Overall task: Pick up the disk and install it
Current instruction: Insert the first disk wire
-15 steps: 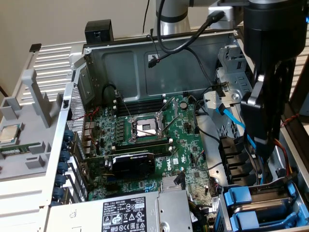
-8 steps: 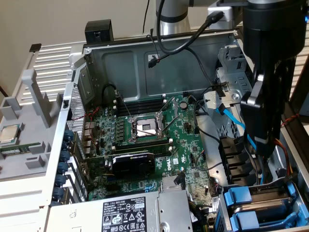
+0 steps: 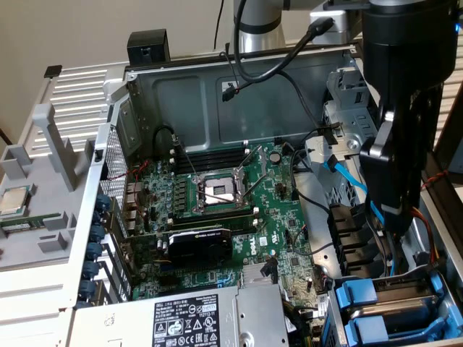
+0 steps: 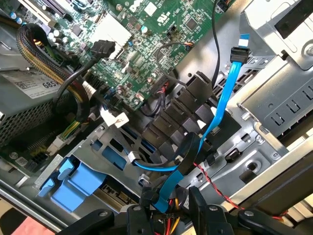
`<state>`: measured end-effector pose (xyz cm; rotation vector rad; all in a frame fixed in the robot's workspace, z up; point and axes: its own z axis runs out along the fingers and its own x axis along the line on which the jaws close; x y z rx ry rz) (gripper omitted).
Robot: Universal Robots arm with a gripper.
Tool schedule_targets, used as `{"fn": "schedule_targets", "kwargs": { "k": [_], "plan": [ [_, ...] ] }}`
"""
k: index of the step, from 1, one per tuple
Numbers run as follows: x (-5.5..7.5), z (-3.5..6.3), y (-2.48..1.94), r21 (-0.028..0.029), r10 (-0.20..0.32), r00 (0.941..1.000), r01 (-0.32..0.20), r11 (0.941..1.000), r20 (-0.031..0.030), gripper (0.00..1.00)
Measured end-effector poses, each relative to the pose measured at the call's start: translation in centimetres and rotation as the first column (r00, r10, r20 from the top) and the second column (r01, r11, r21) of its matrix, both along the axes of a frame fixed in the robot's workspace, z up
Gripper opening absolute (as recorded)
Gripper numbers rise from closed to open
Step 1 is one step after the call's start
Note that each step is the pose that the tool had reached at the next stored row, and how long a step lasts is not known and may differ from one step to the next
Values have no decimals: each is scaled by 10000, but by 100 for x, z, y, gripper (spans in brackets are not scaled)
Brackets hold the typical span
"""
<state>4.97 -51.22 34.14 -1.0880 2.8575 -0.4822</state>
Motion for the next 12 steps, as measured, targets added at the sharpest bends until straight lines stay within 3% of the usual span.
{"fn": "schedule_targets", "kwargs": {
  "k": [6,8,9,12],
  "plan": [
    [-2,1,0,-1,0,10000,0,10000,6,44],
    [-1,1,0,0,2,10000,-2,10000,11,45],
    [-3,2,1,0,0,10000,0,10000,15,52],
    [-6,15,0,-3,0,10000,0,10000,26,52]
  ]
}}
